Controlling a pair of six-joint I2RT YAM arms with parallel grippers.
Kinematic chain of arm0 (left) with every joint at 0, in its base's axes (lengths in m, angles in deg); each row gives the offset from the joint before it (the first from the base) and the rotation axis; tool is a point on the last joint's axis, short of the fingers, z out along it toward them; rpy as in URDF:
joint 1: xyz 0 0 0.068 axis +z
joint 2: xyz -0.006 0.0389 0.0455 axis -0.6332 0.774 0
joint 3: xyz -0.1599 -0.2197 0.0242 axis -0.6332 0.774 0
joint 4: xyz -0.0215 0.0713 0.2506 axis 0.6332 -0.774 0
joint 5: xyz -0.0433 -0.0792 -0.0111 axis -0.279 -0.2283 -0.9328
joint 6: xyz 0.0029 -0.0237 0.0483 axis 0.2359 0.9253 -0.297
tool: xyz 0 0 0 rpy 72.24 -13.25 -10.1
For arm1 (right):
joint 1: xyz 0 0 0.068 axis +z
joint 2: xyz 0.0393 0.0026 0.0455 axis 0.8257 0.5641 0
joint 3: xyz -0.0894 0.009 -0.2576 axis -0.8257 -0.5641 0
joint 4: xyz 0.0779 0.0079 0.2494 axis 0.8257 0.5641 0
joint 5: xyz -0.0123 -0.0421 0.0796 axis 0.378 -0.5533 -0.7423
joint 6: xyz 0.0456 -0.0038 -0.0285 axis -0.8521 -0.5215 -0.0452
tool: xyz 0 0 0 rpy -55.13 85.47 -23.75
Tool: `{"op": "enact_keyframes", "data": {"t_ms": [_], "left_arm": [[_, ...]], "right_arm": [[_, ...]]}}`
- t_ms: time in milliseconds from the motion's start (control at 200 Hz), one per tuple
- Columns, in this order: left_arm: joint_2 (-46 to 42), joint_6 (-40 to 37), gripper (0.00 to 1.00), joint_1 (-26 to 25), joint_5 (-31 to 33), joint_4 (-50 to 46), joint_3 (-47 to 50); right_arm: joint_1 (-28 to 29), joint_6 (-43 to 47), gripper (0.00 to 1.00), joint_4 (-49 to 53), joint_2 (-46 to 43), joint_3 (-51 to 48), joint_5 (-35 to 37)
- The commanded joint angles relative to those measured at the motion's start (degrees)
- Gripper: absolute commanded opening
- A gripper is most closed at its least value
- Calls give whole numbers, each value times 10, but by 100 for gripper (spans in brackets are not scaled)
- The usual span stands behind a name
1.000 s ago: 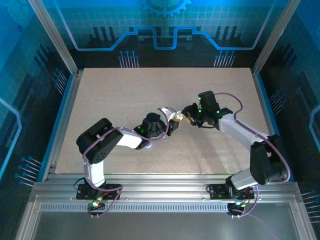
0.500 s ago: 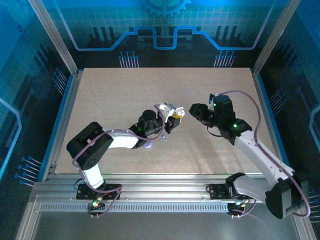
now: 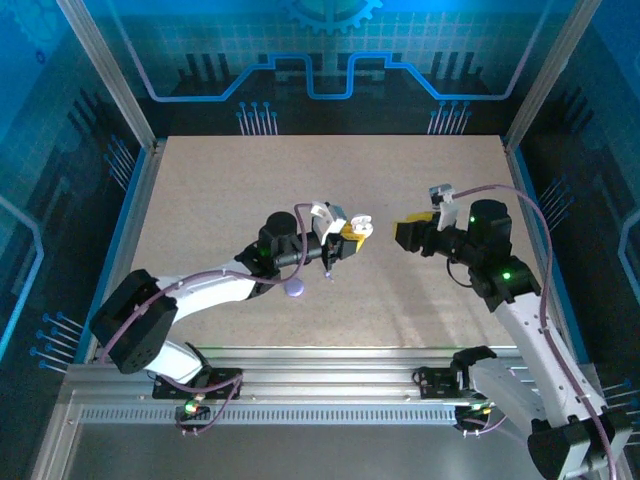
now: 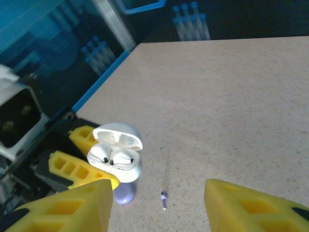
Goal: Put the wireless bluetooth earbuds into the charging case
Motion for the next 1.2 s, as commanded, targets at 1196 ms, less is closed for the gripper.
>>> {"op": "enact_keyframes", "data": {"t_ms": [1196], "left_arm": [[-103, -133, 15, -5, -161, -151, -57]], "right_arm": [[-12, 450, 67, 149, 66, 73, -233]]}}
